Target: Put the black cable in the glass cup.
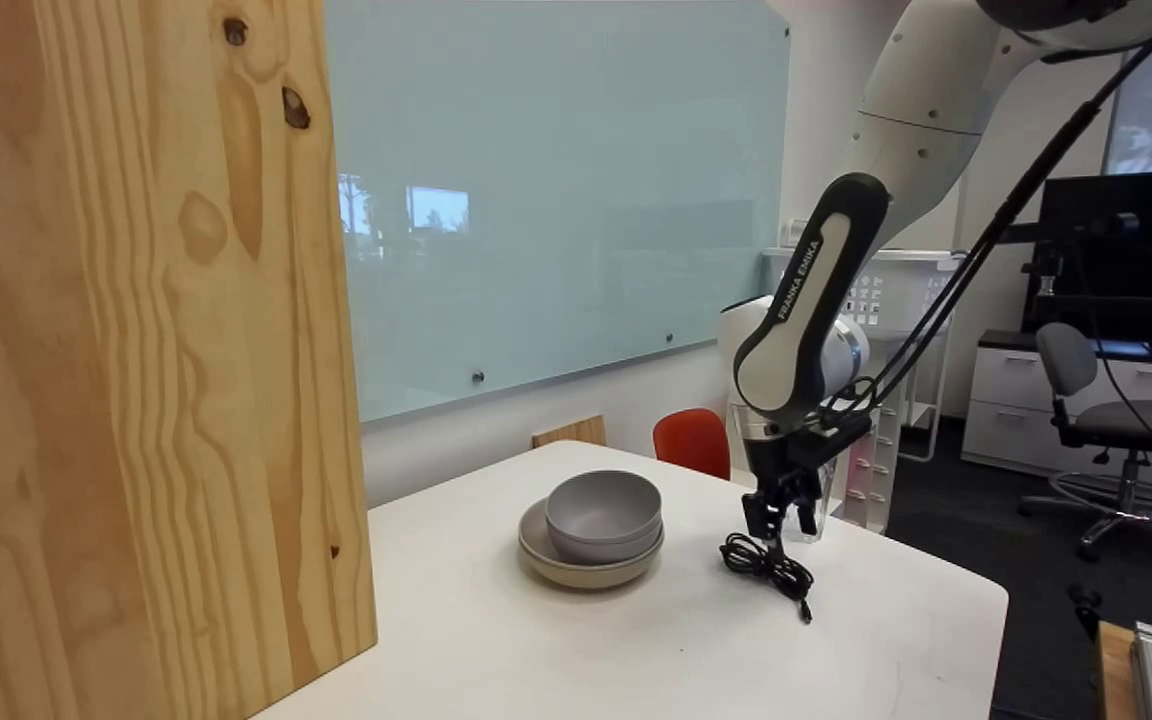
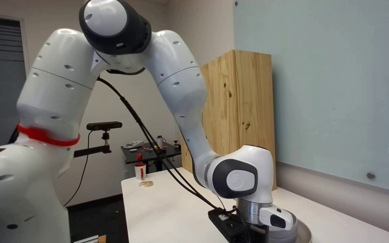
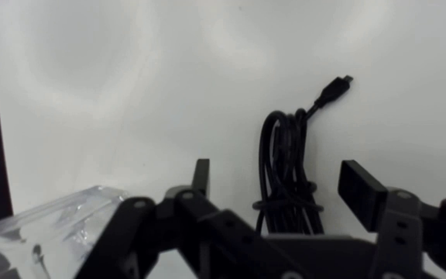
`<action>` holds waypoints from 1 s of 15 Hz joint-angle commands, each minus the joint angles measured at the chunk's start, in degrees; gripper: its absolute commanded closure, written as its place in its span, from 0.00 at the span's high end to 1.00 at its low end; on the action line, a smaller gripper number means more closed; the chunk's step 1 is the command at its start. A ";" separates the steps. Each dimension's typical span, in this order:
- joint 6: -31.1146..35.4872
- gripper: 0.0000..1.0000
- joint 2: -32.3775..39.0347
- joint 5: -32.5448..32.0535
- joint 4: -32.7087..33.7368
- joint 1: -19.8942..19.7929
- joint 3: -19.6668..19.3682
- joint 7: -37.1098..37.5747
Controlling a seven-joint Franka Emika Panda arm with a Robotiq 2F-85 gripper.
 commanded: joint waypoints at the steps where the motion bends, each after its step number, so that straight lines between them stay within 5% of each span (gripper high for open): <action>1: 4.42 1.00 3.27 -1.12 2.20 1.38 -0.46 1.27; 10: 1.78 1.00 8.26 1.84 6.51 1.11 0.21 0.66; 12: 0.29 0.74 9.17 2.38 7.21 0.79 0.42 0.26; 15: -1.73 0.49 10.10 3.29 8.43 0.21 0.72 0.00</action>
